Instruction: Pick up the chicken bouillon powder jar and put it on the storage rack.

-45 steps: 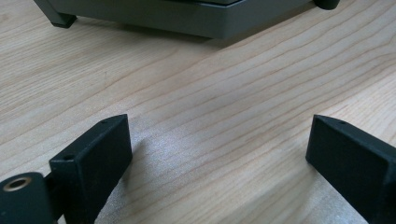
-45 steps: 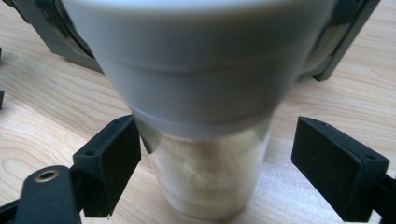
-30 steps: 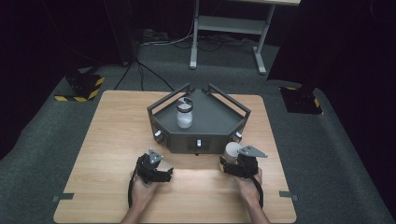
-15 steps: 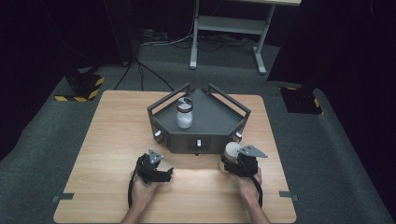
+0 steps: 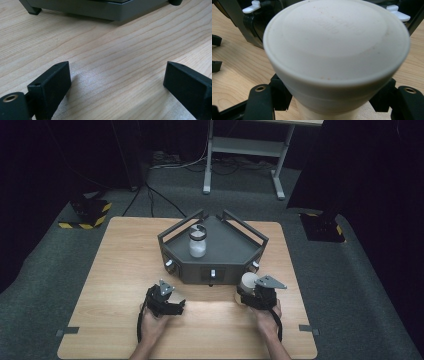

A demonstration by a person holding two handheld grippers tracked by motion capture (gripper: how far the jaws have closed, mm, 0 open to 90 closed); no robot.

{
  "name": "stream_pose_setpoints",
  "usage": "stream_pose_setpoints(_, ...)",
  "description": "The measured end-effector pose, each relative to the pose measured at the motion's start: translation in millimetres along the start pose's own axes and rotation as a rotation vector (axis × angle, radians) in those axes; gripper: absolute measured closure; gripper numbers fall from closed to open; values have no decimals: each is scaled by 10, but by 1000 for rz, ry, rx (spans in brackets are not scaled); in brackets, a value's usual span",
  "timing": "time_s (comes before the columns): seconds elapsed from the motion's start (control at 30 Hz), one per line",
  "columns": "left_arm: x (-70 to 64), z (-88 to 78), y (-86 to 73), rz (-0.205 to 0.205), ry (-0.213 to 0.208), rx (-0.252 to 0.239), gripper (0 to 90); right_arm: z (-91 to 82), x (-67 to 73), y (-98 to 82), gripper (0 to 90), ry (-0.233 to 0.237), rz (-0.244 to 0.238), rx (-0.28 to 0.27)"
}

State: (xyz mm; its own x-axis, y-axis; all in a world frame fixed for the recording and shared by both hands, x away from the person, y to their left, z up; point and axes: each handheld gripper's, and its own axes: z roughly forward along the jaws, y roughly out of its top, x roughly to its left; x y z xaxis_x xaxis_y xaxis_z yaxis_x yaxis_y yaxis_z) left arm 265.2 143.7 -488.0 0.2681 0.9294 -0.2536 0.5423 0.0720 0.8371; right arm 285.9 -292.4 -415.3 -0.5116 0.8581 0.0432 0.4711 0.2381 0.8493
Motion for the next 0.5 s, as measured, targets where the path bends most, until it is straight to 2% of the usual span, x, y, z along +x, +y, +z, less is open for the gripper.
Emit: stream_pose_setpoints(0.5,-3,1,-2,-3,1,-2,75,-37,-51,4,337,11,4,6)
